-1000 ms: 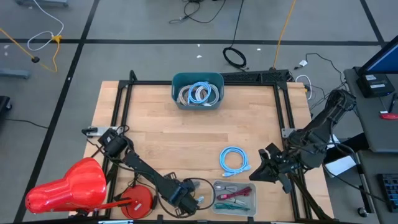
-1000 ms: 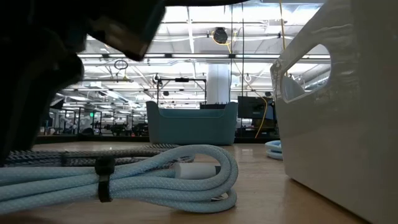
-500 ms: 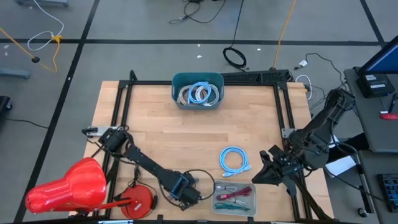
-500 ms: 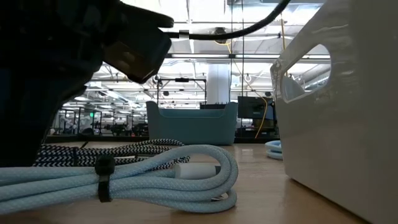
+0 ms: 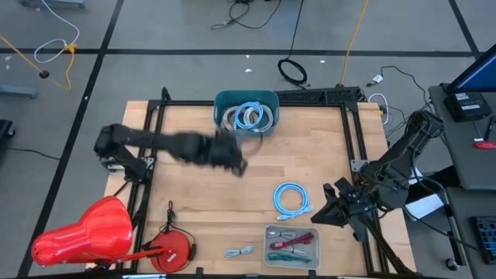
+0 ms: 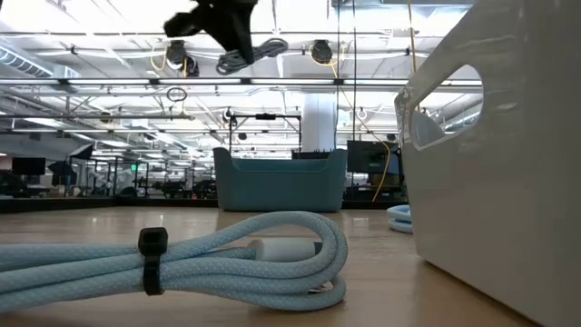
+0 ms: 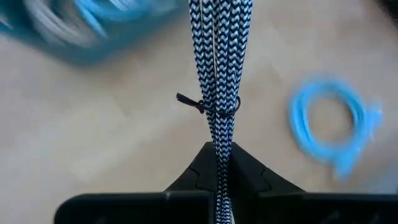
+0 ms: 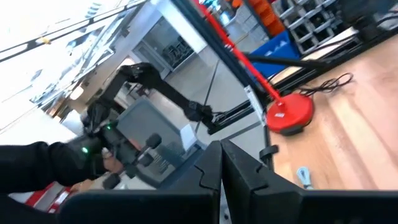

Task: Pick & Place USB Port
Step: Put the white patterned charger cable into the gray bin

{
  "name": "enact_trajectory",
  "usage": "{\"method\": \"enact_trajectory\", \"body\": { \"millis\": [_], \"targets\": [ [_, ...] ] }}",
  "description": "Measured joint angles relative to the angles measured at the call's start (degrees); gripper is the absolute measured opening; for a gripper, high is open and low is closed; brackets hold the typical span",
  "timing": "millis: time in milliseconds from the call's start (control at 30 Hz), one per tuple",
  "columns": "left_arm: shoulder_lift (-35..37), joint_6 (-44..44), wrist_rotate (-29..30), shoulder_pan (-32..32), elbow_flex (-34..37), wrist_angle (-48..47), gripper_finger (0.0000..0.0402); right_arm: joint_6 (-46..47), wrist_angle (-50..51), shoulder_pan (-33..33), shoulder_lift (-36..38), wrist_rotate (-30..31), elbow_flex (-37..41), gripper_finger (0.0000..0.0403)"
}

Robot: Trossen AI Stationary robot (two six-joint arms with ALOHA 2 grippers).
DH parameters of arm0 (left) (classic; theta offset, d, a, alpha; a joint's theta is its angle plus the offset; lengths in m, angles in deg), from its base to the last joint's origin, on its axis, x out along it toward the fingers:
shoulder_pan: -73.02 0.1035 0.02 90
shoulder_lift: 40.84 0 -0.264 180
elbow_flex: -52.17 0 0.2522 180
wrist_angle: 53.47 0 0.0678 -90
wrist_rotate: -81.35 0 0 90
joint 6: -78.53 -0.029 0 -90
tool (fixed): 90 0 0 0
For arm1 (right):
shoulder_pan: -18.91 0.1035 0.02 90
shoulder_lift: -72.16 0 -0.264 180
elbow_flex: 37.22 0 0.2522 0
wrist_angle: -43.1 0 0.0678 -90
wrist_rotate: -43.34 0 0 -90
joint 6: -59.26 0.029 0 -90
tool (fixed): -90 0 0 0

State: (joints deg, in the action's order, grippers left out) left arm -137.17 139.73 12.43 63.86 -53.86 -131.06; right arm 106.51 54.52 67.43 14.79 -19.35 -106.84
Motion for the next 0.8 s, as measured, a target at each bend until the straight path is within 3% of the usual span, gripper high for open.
{"method": "enact_trajectory", "body": {
  "millis": [67, 167, 300, 467, 700, 800],
  "targets": [
    [1.99, -4.86, -2.08, 5.26, 0.05, 2.41, 0.0012, 0.01, 0.02, -1.17, 0.17, 0.02, 0.00, 0.0000],
    [2.57, -13.83, -11.53, 10.92, 0.11, 10.51, 0.0012, 0.34, -0.01, -2.64, 0.87, 0.00, 0.00, 0.0000],
    [1.39, -23.10, -24.59, 12.83, 0.00, 16.31, 0.0012, 0.17, 0.22, -3.12, 1.73, 0.00, 0.00, 0.0000],
    [-2.94, -27.45, -34.89, 5.64, 0.13, 16.92, 0.0012, 4.49, 5.99, -2.92, 3.35, 3.19, 0.00, 0.0000],
    [-10.96, -22.59, -36.22, -5.58, 0.04, 22.42, 0.0012, 17.64, 23.36, -2.79, 5.62, 7.54, 0.00, 0.0000],
    [-15.89, -20.62, -35.97, -7.99, -4.25, 24.93, 0.0012, 21.48, 29.33, -3.31, 5.73, 7.32, 0.00, 0.0000]
  ]
}}
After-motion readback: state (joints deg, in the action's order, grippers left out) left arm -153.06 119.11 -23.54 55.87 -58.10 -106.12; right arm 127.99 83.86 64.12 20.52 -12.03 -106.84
